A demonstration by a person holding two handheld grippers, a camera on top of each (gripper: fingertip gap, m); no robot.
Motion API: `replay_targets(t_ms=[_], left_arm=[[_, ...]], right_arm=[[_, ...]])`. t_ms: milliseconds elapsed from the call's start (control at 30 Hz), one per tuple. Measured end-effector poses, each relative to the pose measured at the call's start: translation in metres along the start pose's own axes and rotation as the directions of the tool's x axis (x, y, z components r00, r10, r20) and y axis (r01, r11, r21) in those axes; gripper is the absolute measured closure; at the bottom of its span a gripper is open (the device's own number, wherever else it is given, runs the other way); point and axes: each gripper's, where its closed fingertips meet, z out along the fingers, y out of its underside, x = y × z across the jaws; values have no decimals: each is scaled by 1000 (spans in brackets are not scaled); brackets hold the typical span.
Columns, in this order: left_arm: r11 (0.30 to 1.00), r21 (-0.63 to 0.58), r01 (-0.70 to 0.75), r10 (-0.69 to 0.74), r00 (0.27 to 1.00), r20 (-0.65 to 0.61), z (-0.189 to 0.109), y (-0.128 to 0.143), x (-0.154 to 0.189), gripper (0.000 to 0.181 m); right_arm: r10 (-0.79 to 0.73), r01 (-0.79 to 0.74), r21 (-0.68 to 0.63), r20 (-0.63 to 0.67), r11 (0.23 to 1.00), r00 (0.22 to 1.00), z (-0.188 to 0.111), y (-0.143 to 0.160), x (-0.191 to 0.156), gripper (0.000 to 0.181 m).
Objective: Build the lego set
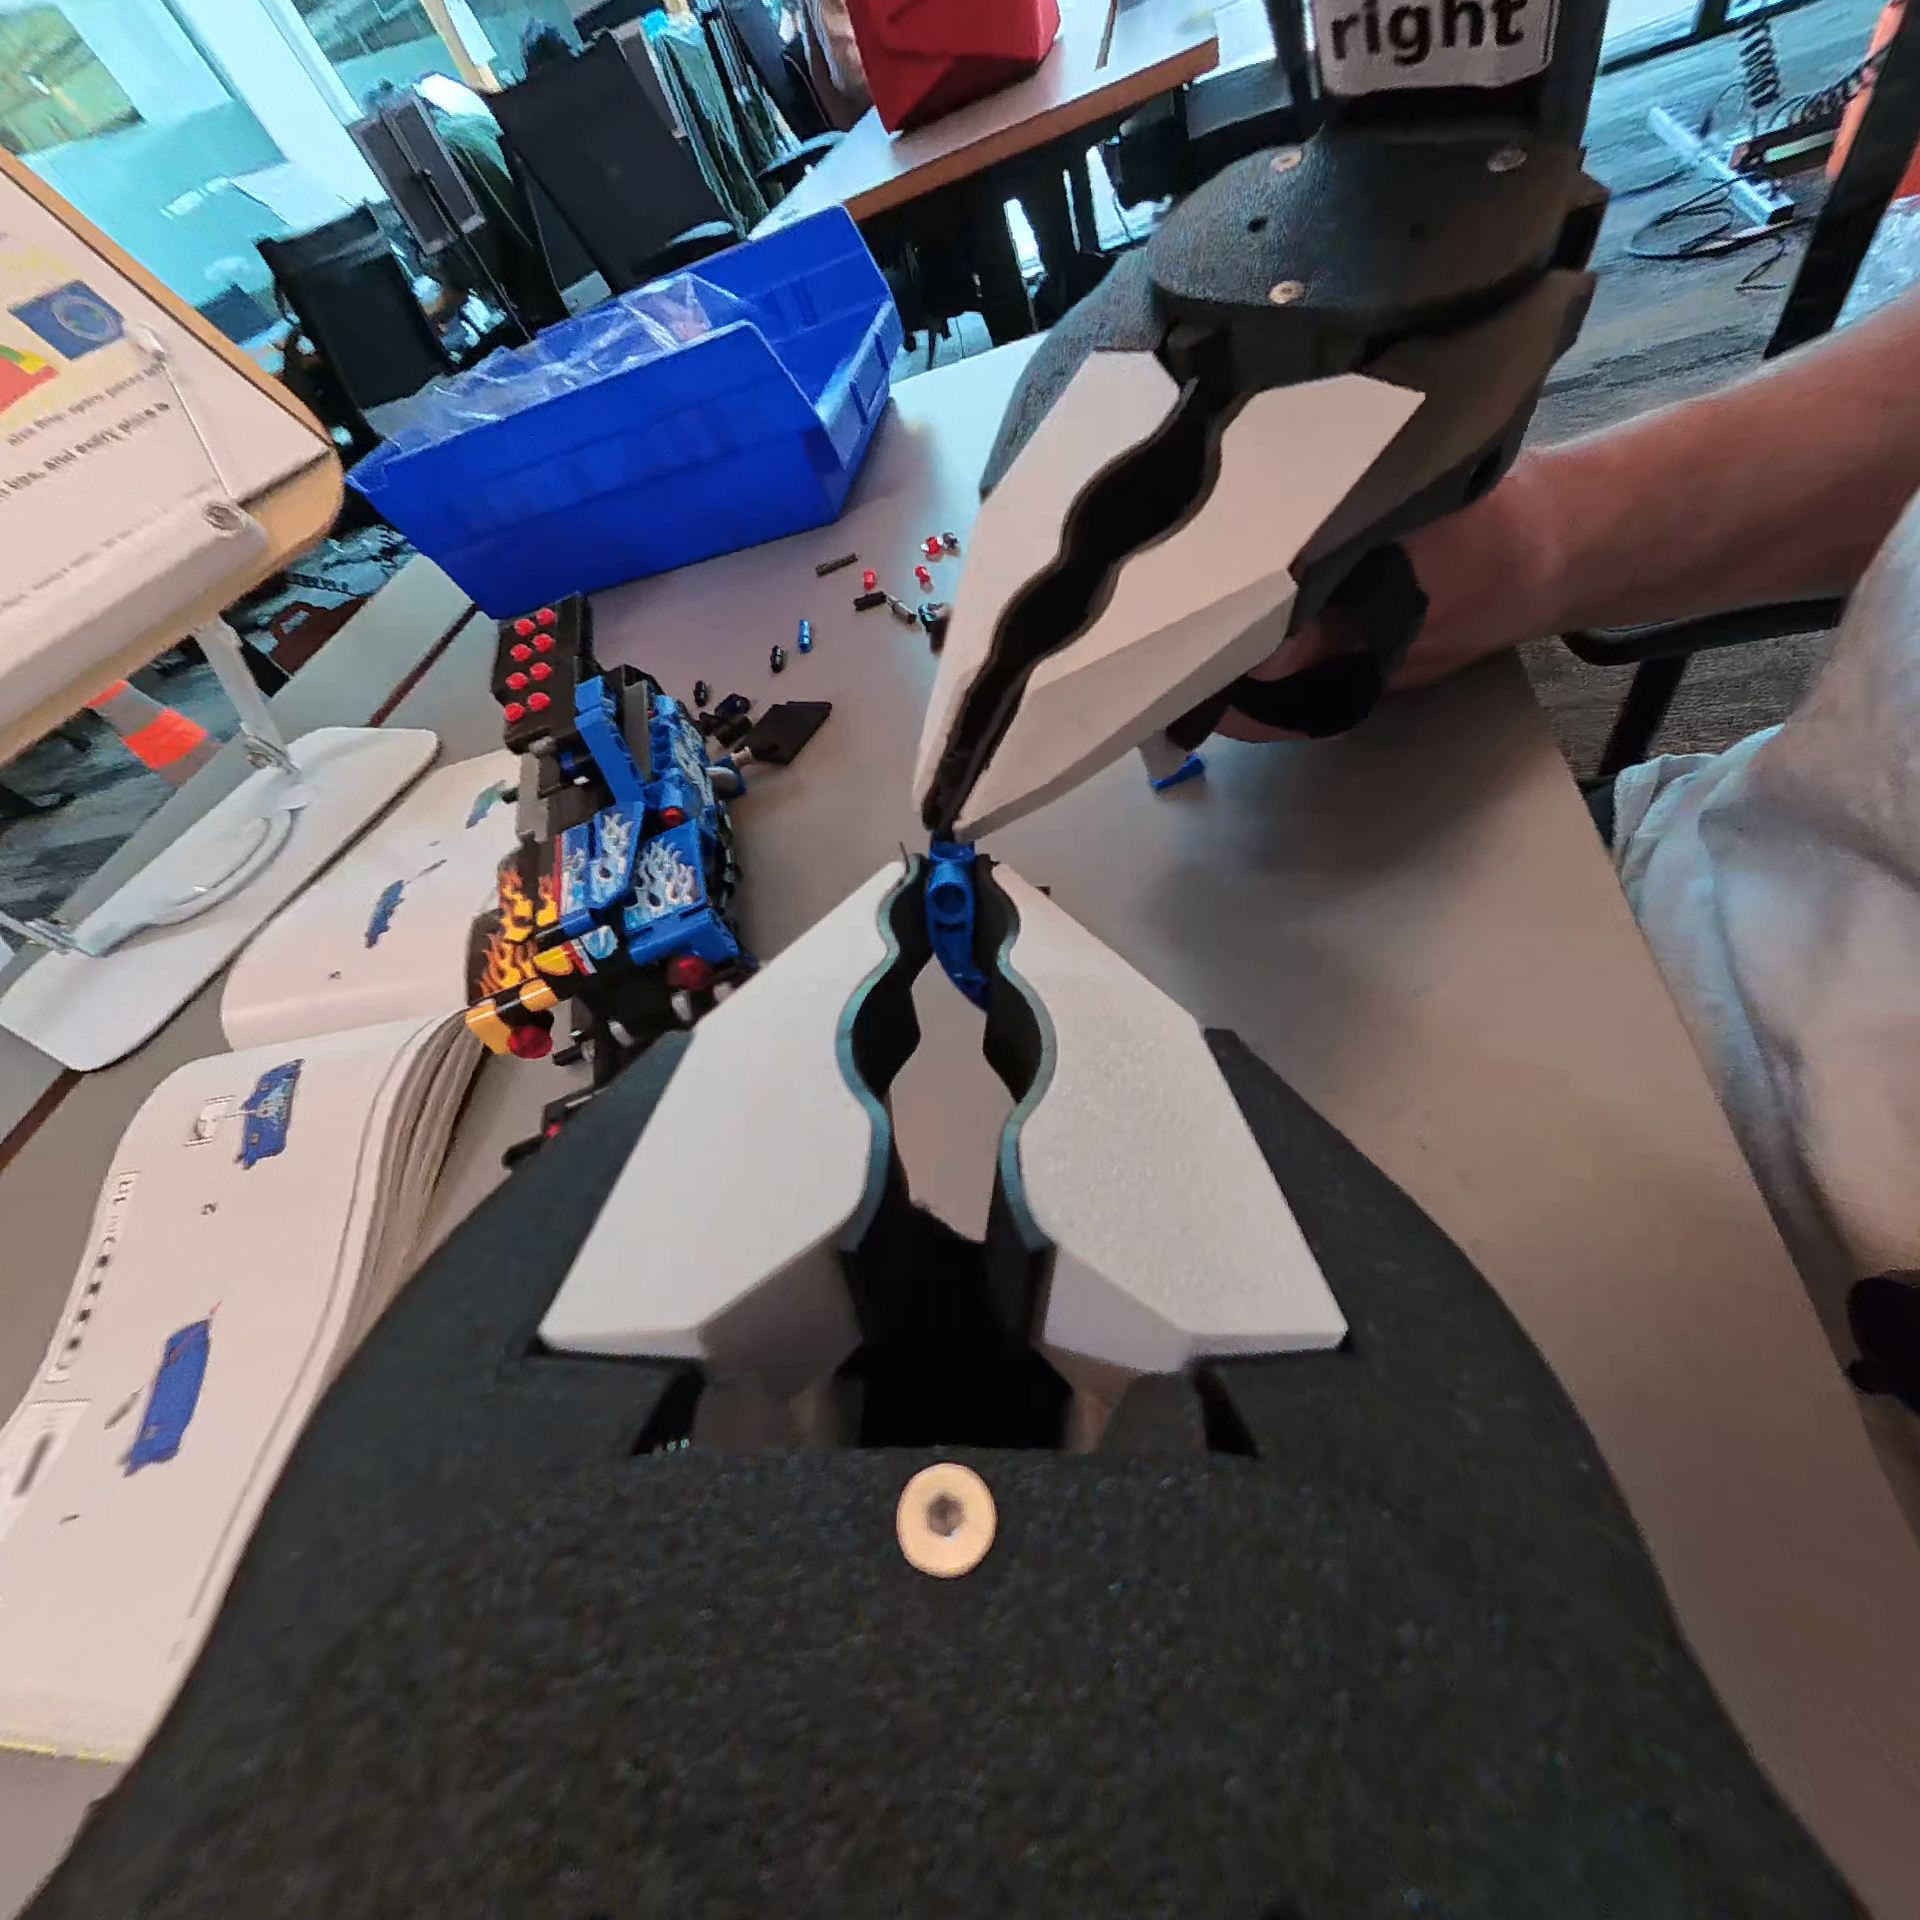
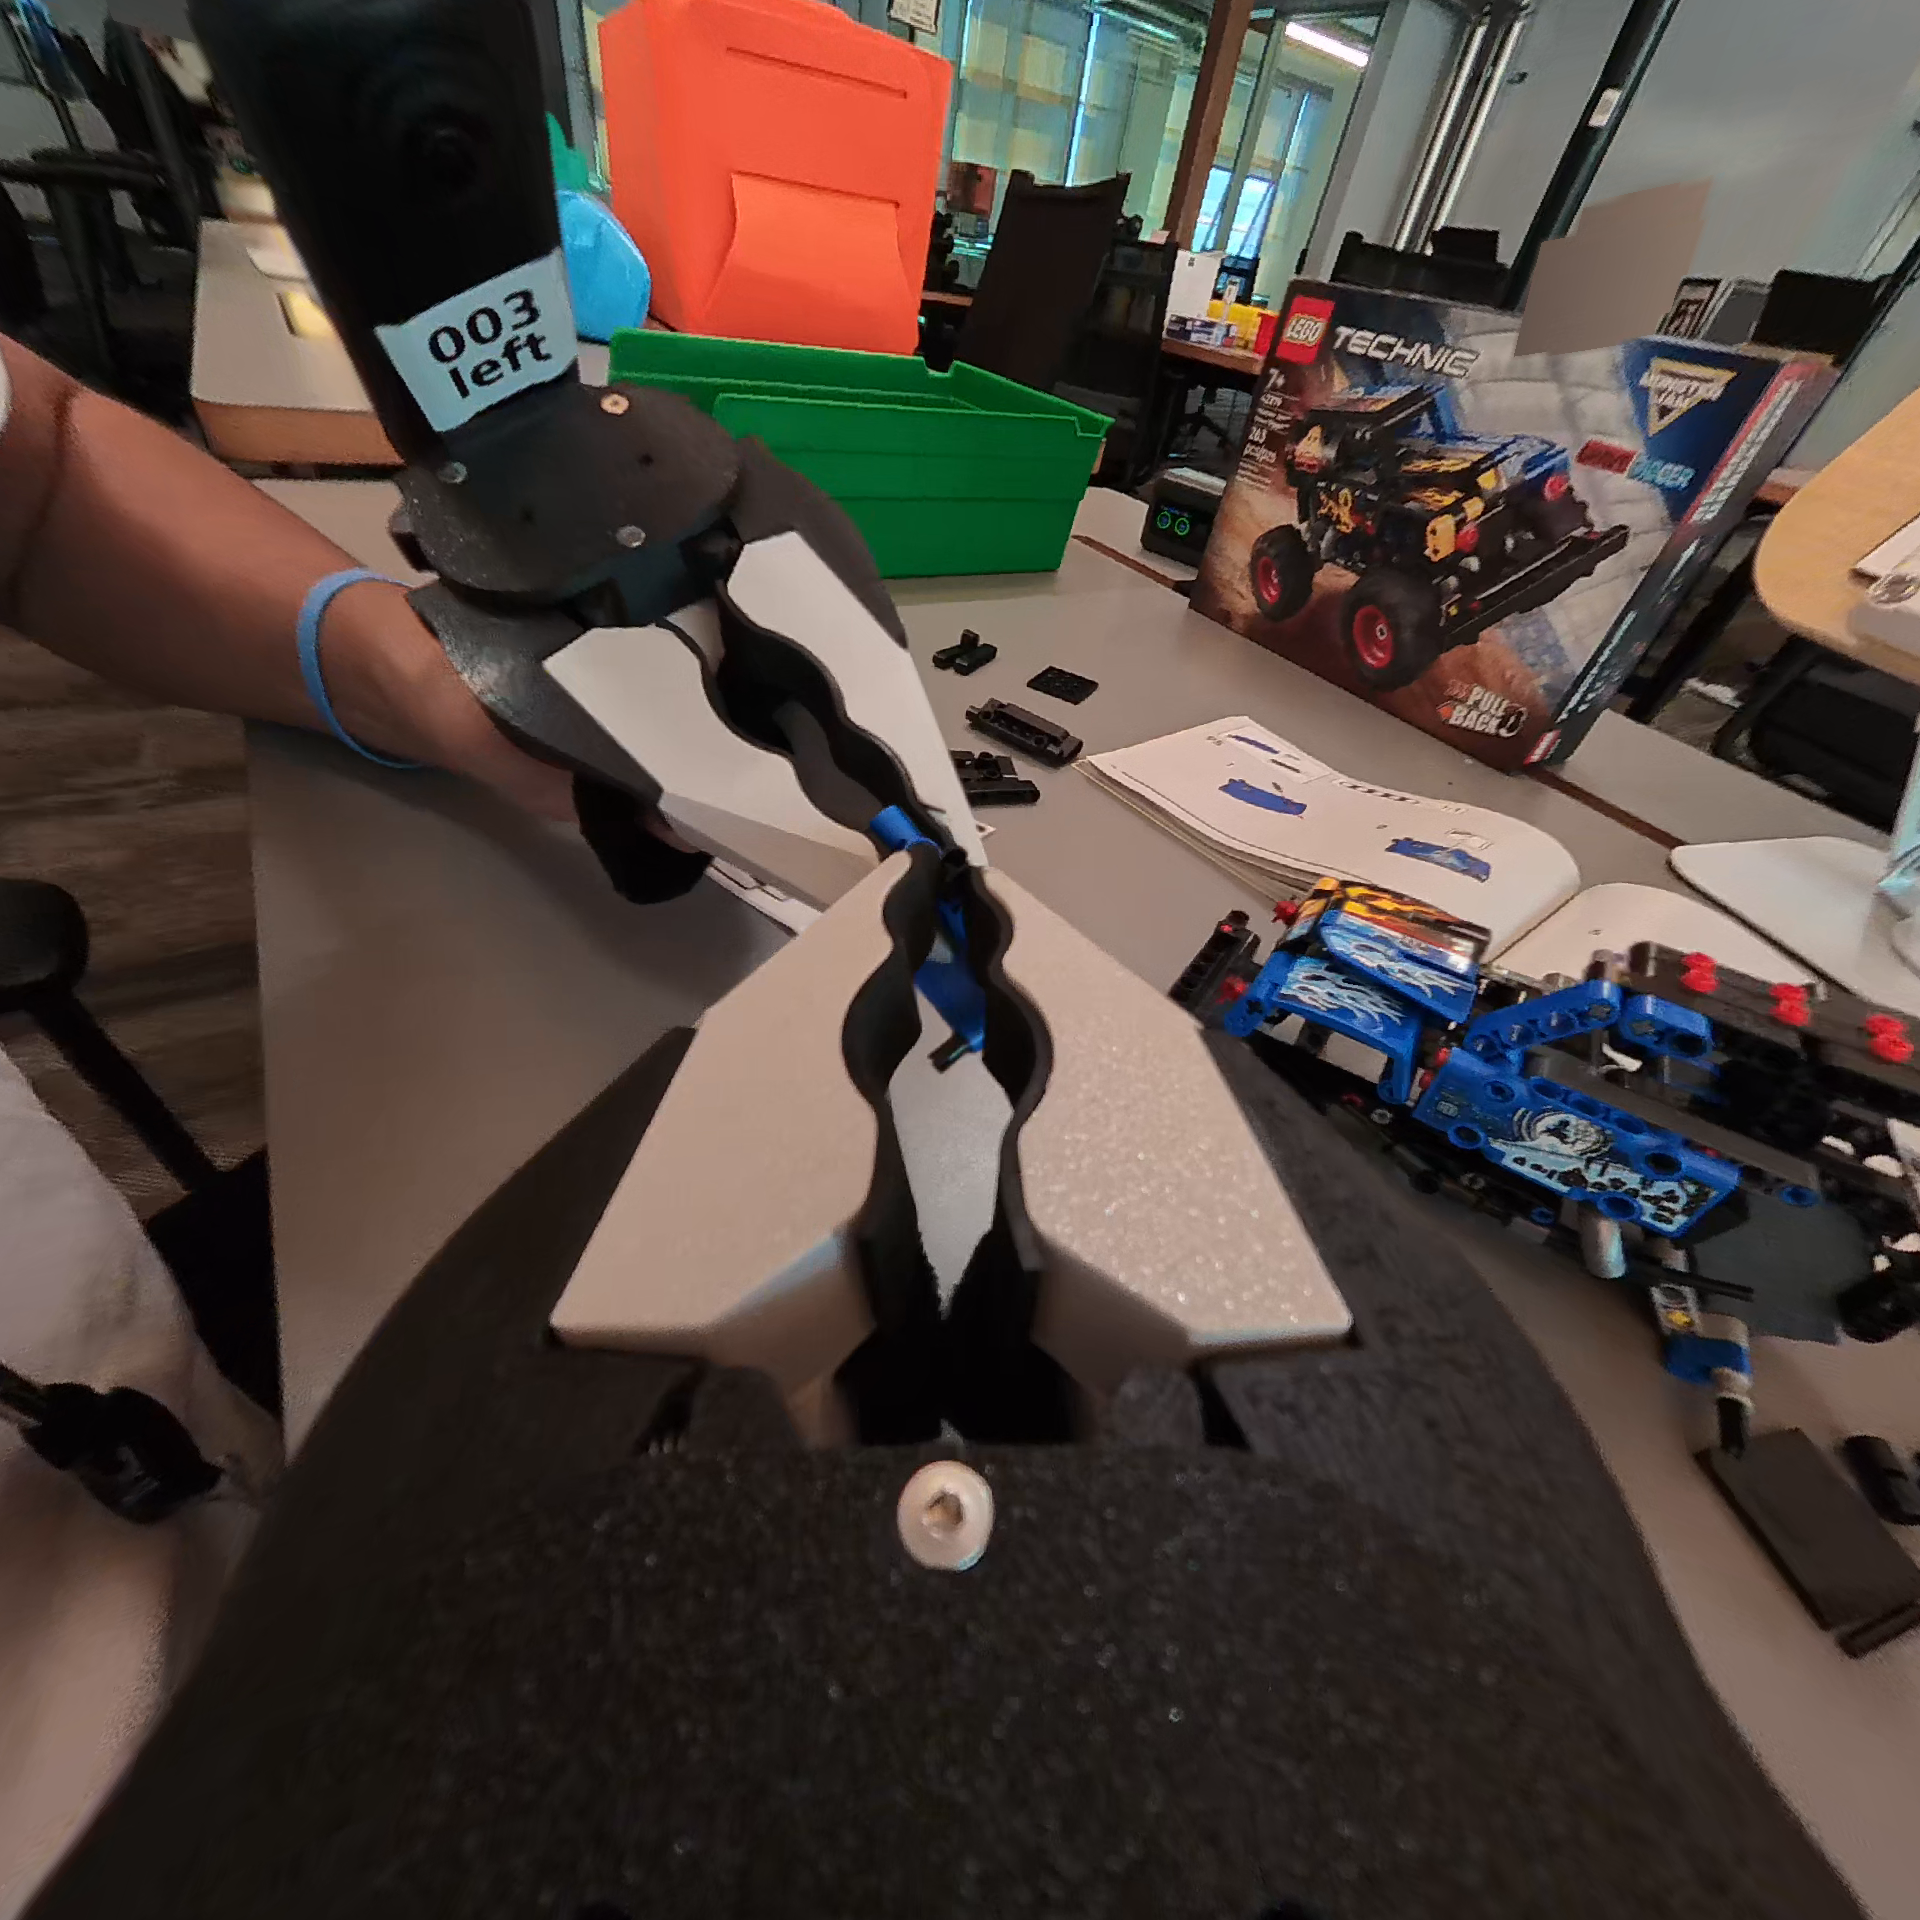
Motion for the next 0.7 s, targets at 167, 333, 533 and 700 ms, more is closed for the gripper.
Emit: replay_targets(t_ms=[167,333,533,700], left_arm=[[998,19,65,-65,997,-46,0,-3,4,176],[992,42,116,-112,991,-75,-2,-7,4,177],[984,60,168,-163,982,-91,-3,-9,2,176],[996,35,87,-86,995,-43,-2,-5,0,177]], right_arm=[[-10,10,7,15,1000,1000,-2,-1,-3,177],[-12,11,62,20,998,1000,-5,-9,-1,177],[7,-8,46,32,999,999,-3,-7,-2,177],[42,-43,22,47,999,998,-2,-3,-1,177]])
